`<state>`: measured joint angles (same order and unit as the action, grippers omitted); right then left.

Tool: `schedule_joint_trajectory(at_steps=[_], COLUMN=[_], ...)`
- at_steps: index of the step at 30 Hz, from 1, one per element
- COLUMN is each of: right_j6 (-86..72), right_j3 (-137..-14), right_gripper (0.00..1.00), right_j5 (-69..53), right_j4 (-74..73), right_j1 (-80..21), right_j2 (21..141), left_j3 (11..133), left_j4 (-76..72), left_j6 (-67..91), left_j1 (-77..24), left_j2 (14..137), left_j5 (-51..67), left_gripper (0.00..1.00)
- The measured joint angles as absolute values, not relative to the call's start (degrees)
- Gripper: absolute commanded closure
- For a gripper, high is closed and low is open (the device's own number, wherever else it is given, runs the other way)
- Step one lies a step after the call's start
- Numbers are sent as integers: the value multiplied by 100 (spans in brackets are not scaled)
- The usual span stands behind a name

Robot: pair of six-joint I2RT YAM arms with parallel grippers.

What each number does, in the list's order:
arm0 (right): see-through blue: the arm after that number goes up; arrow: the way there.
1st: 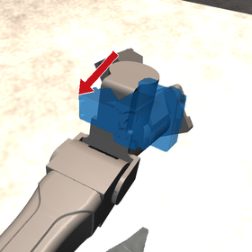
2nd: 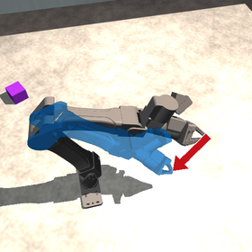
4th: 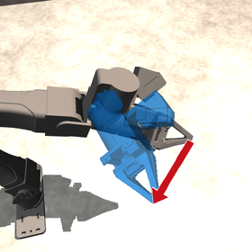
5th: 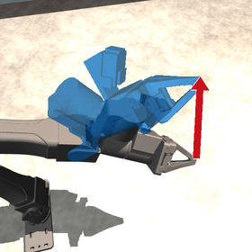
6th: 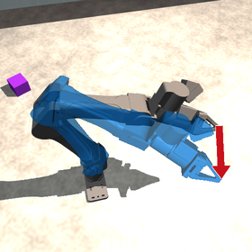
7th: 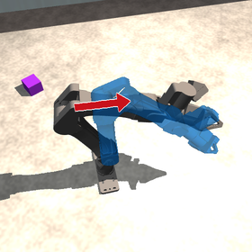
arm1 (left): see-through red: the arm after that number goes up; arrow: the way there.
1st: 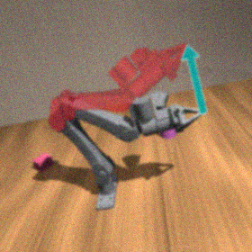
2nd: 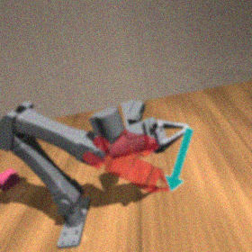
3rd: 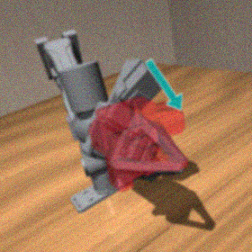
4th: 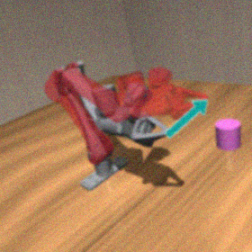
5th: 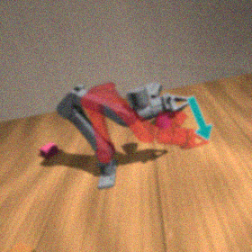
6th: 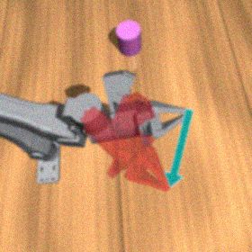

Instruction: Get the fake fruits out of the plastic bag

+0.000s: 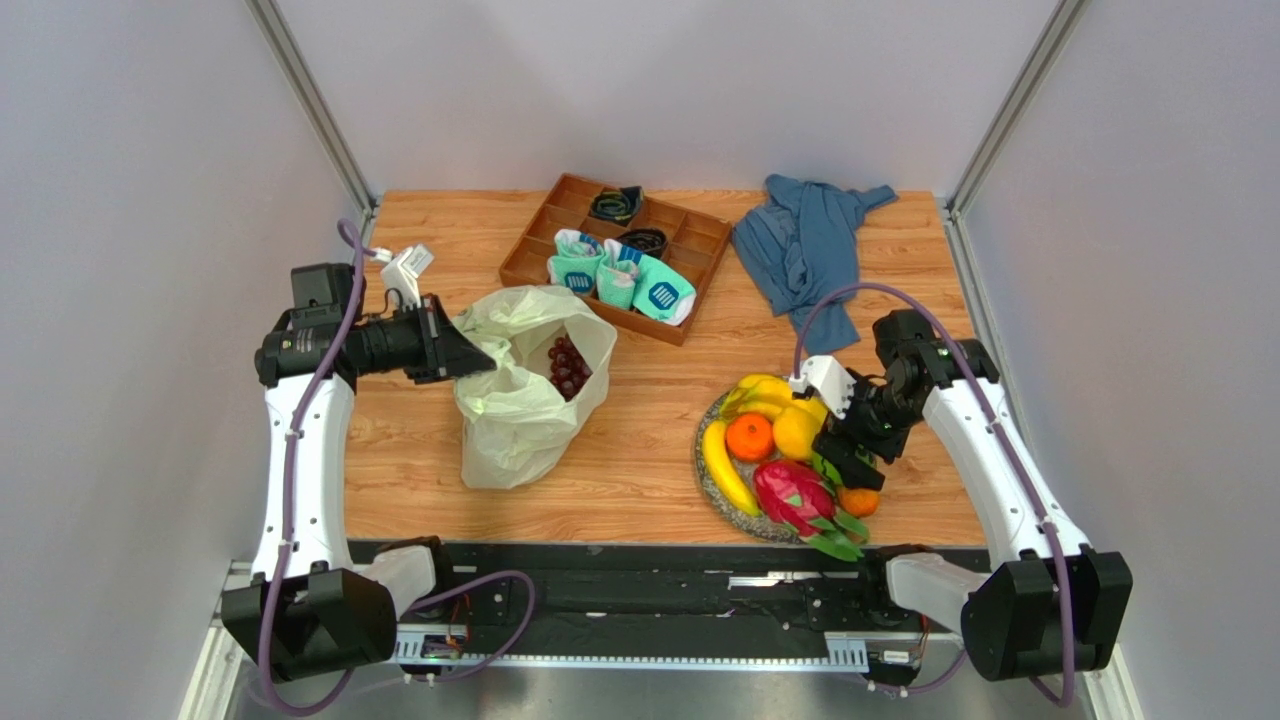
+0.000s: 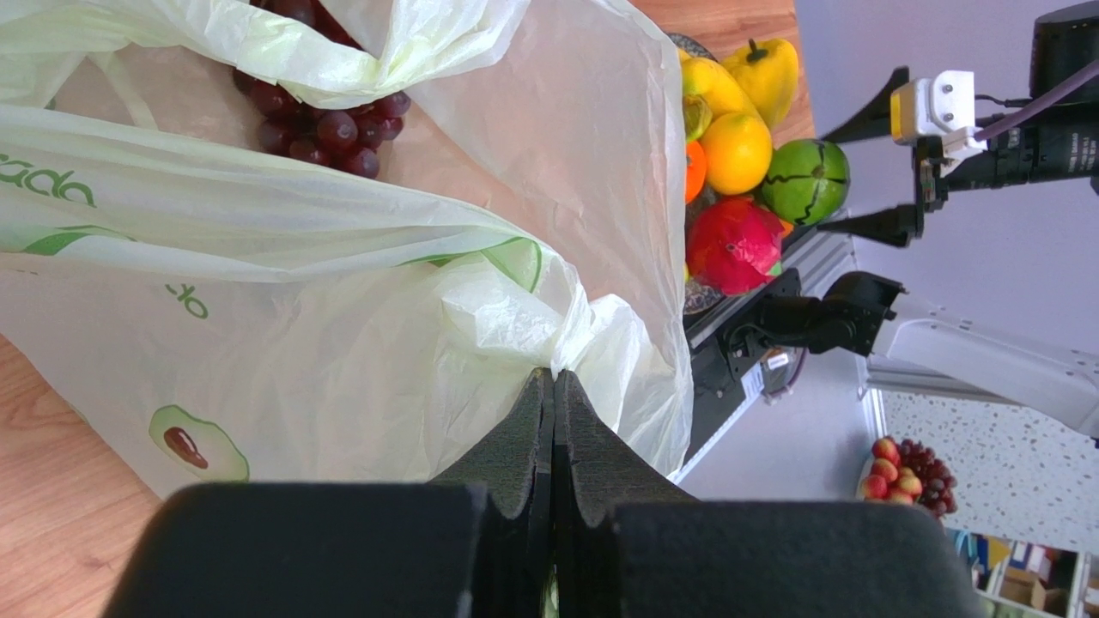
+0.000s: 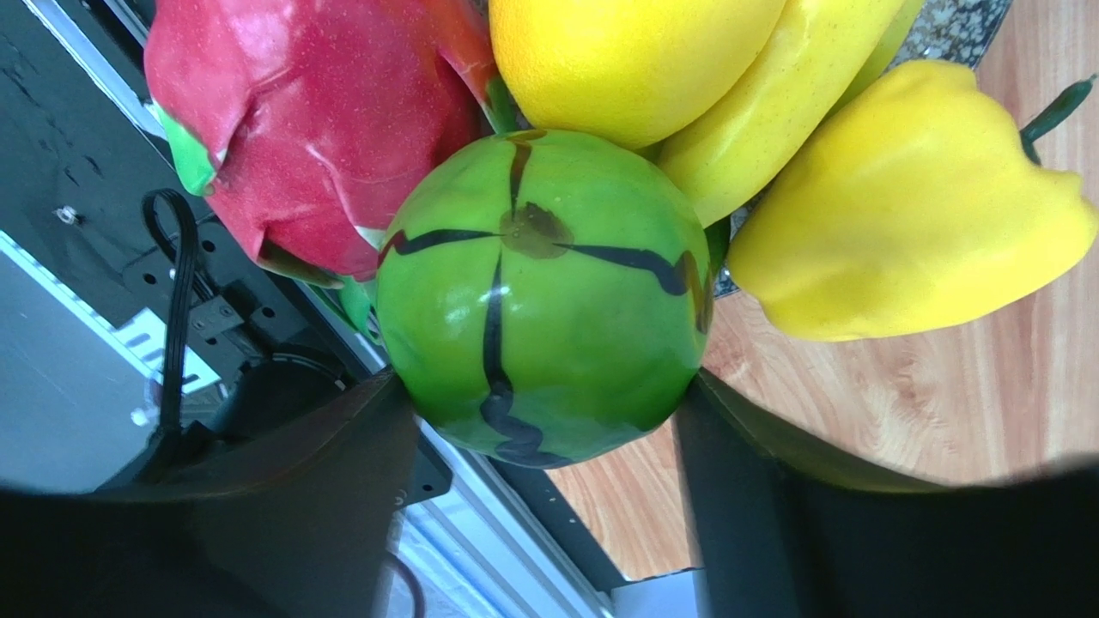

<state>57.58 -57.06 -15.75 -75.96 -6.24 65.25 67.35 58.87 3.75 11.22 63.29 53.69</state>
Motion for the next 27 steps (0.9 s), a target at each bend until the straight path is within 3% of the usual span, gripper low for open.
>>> schedule_joint_trajectory(at_steps=[9, 17, 24, 27], right_j6=[5795, 5417, 3459, 2539], right_j3=[-6128, -8372, -9456, -10248], right_gripper=[0, 0, 17, 32], right_j5=[-1835, -2709, -3181, -3131], right_j4=[-7756, -7797, -6324, -5614], right_j1=[-631, -910, -3234, -4125], right_j2=[6650, 7314, 8313, 9279], left_j3=[6735, 6663, 6106, 5588], left_j4=[5889, 5968, 6289, 6410], left_j6=[373, 368, 558, 801], left_j1=[1122, 1122, 1122, 1144], left_j2=[6329, 6211, 5826, 5756], left_j5=[5500, 5590, 5739, 5756], left_gripper=[100, 100, 100, 100])
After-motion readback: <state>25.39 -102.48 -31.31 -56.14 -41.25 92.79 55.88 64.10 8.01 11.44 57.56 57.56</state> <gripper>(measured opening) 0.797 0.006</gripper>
